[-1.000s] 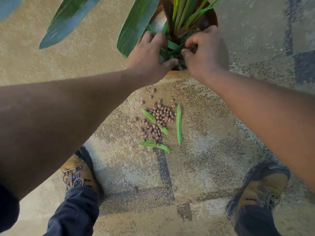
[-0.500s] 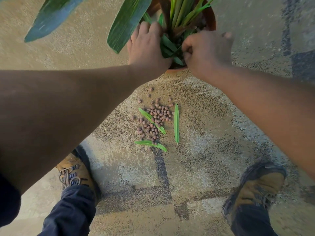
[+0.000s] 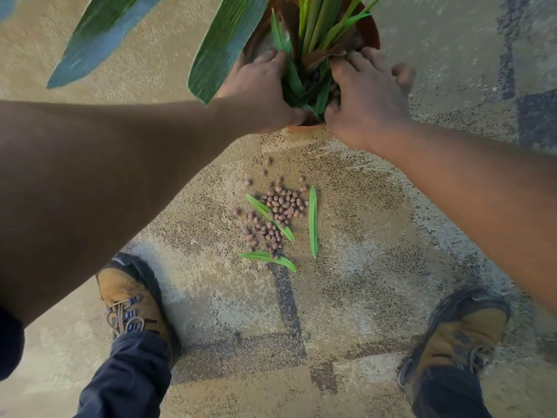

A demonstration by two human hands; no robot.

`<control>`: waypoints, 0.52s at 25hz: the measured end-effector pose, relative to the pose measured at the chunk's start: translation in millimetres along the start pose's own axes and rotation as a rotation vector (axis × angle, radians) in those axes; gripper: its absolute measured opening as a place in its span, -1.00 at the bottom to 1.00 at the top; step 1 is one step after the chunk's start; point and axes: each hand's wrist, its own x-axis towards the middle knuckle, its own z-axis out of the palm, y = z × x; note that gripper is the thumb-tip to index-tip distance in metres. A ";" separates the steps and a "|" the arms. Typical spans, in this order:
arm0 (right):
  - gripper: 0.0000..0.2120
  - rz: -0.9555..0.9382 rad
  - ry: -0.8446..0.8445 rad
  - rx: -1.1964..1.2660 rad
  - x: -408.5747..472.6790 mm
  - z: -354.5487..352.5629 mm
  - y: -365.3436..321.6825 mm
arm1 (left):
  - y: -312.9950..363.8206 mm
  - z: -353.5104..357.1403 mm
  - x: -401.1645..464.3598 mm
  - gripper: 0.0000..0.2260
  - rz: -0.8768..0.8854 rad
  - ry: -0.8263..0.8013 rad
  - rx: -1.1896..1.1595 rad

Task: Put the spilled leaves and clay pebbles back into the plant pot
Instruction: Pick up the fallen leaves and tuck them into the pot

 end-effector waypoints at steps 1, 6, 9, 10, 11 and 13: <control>-0.50 0.002 -0.007 0.024 -0.2 -0.6 0.5 | -0.3 -4.1 -3.0 -0.16 0.021 0.021 -0.027; -0.45 0.008 -0.029 0.103 -3.0 -3.9 -0.7 | -3.6 -13.2 -13.6 -0.08 -0.001 0.046 -0.113; -0.46 -0.022 -0.060 0.131 -4.6 -3.8 -0.4 | -2.9 -11.9 -13.7 -0.12 0.008 -0.026 -0.049; -0.47 -0.025 -0.054 0.148 -6.5 -3.8 -0.3 | -2.9 -11.5 -15.3 -0.14 0.008 -0.036 -0.060; -0.49 -0.022 -0.027 0.167 -9.6 -3.6 -0.4 | -3.9 -10.1 -17.2 -0.16 0.006 -0.038 -0.081; -0.56 0.005 0.100 0.204 -22.5 -1.2 -2.9 | -6.0 -4.3 -25.7 -0.19 0.021 -0.006 -0.102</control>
